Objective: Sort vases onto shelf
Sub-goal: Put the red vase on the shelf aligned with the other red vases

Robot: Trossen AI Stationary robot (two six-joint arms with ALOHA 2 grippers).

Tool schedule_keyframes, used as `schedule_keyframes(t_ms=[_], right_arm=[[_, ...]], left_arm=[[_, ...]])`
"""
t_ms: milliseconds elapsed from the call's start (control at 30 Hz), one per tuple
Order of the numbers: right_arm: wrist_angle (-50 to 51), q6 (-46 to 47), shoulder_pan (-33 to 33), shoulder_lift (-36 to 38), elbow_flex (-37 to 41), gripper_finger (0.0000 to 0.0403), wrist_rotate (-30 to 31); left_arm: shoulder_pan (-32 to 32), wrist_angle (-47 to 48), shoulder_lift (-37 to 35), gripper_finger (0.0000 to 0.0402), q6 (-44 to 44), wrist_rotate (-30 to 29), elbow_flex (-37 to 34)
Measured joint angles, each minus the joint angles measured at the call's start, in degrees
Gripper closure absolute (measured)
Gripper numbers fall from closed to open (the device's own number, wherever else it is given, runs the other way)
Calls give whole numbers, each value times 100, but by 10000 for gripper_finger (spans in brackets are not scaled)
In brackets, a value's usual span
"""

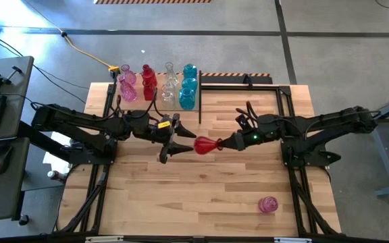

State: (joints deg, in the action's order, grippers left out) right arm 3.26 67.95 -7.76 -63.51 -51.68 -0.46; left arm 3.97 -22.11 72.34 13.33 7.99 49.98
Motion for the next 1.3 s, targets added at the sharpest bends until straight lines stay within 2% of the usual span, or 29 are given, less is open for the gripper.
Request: schedule_keyframes(t_ms=[667, 833, 1033, 1167, 1300], right_arm=[[33, -803, 470, 2, -1, 403, -1046], [329, -1433, 590, -36, -441, 403, -1264], [2122, -2325, 685, -230, -1558, 403, -1288], [3680, -2790, 718, -640, -2416, 403, -1282], [4735, -3084, 714, -1166, -3241, 403, -1326]], left_arm=[[11, 0, 0, 167, 6, 0, 0], [11, -5, 0, 167, 9, 0, 0], [11, -41, -4, 167, 10, -2, 0], [11, -36, -4, 167, 12, -2, 0], [11, -28, -4, 167, 10, -2, 0]])
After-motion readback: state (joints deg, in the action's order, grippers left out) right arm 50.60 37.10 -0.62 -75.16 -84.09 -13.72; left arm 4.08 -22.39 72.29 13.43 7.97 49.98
